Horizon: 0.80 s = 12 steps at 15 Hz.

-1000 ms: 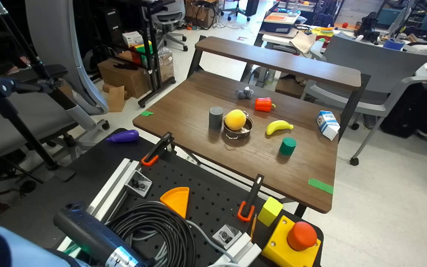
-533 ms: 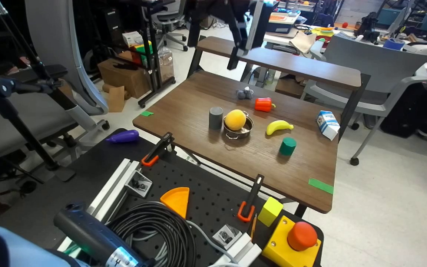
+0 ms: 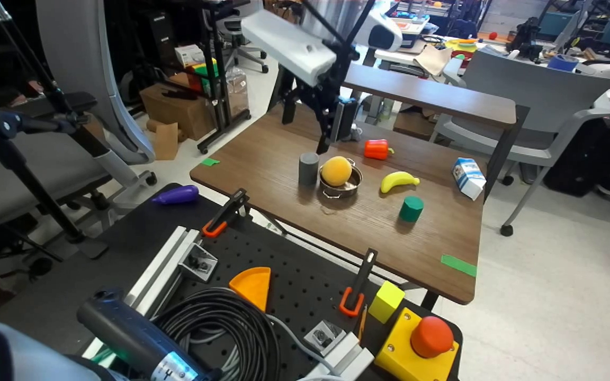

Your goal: Move the gray block to the left of the orange pepper

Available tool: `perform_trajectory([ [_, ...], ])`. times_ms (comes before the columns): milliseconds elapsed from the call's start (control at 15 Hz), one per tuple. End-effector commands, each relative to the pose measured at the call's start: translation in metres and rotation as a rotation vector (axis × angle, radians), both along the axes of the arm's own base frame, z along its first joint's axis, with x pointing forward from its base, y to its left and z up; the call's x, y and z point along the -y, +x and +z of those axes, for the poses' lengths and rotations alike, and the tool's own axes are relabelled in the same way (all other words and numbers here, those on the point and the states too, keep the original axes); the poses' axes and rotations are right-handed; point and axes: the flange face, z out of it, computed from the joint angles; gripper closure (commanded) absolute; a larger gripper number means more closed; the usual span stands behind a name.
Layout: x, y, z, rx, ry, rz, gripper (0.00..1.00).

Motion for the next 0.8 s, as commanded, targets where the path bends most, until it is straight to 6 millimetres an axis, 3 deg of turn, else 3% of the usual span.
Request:
perform_trajectory([
  [0,-0.023,0.017,-0.042,0.032,-0.015,-0.034,0.0],
  [267,-0.039,0.034,-0.073,0.034,-0.043,-0.043,0.0],
  [733,-0.038,0.082,-0.086,0.039,-0.089,-0.073,0.0],
])
